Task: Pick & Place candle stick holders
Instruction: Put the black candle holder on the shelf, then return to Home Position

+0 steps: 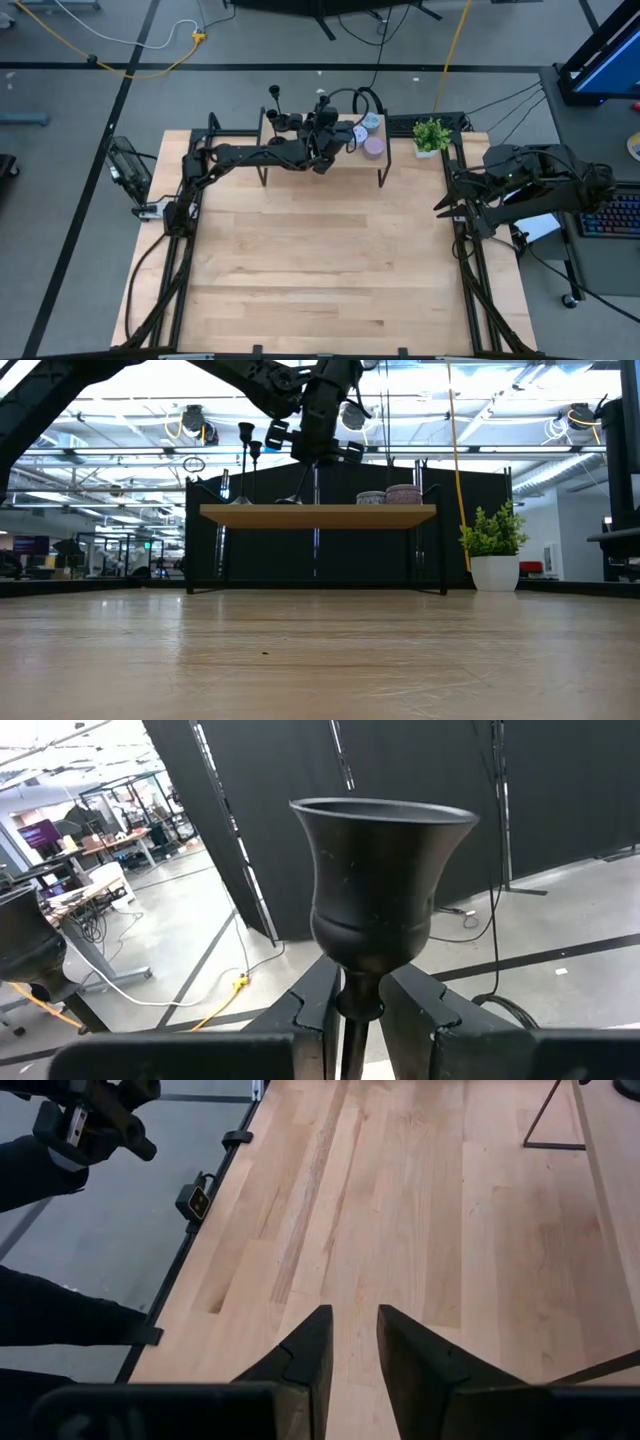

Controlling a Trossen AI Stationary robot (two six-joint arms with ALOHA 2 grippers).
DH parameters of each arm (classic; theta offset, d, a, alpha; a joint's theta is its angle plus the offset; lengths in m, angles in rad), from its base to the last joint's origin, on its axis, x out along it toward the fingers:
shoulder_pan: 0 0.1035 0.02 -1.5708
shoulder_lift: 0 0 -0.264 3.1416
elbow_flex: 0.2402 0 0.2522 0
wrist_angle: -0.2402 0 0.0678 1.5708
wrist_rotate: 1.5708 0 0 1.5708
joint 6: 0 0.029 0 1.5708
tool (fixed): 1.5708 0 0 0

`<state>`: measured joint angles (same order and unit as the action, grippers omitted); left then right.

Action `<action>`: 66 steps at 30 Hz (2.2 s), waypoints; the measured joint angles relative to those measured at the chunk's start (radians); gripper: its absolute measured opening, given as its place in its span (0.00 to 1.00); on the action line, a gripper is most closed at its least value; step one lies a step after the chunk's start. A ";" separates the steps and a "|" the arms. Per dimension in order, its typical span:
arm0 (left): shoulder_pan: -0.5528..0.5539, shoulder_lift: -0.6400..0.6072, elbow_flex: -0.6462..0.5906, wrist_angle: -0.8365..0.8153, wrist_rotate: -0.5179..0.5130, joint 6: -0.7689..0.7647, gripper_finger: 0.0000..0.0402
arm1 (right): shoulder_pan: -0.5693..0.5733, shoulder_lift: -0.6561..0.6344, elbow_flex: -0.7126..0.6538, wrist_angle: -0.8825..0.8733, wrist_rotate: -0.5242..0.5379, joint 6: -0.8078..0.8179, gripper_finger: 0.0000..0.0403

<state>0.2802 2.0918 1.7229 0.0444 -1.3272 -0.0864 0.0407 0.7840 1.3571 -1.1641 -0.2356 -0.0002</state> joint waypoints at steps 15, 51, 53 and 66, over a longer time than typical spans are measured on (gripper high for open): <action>-0.005 0.000 0.000 0.003 -0.052 0.033 0.48 | 0.000 0.000 0.000 0.000 -0.001 -0.001 0.18; -0.040 -0.005 0.001 1.004 -0.074 1.069 0.52 | 0.000 0.000 0.000 0.000 -0.002 -0.004 0.18; -0.053 -0.020 0.001 1.022 -0.063 1.104 0.52 | 0.000 0.000 0.000 0.000 -0.002 -0.005 0.18; -0.273 -0.333 -0.015 0.926 -0.169 1.173 0.52 | 0.000 -0.001 0.000 0.000 -0.001 -0.014 0.18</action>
<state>0.0074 1.7589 1.7079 0.9701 -1.4967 1.0864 0.0406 0.7834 1.3571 -1.1637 -0.2367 -0.0139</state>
